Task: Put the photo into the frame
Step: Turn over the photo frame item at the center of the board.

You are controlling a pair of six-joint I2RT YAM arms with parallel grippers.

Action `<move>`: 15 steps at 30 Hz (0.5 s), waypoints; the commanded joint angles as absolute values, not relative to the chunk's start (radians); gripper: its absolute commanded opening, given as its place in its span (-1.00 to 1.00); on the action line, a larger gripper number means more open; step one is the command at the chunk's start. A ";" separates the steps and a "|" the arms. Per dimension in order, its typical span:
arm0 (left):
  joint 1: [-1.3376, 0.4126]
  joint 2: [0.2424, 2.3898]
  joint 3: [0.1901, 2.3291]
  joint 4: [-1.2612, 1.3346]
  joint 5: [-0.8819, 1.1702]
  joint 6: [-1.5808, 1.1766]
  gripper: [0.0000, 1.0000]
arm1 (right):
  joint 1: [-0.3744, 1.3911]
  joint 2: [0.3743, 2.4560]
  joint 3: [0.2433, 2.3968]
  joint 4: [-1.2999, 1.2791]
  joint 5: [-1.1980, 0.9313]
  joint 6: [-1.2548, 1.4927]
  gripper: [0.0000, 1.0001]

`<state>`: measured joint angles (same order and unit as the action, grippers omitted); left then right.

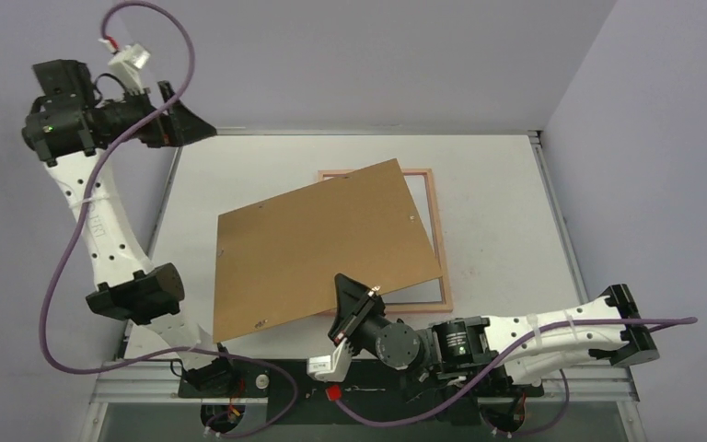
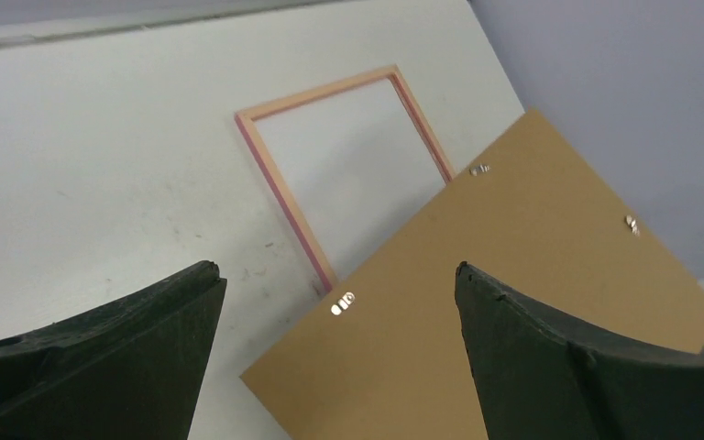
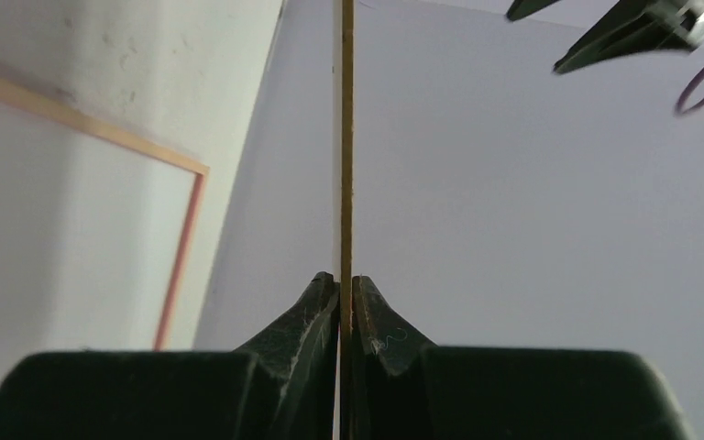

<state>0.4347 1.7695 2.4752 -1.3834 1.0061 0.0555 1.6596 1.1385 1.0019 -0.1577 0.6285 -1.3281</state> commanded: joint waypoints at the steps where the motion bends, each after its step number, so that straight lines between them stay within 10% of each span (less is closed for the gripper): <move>1: 0.240 1.749 2.326 -1.503 0.950 0.277 0.93 | 1.674 1.083 0.949 0.115 0.826 -1.614 -0.90; 15: 0.008 1.838 2.252 -1.591 0.960 0.539 0.93 | 1.691 1.075 0.882 0.162 0.780 -1.683 -0.89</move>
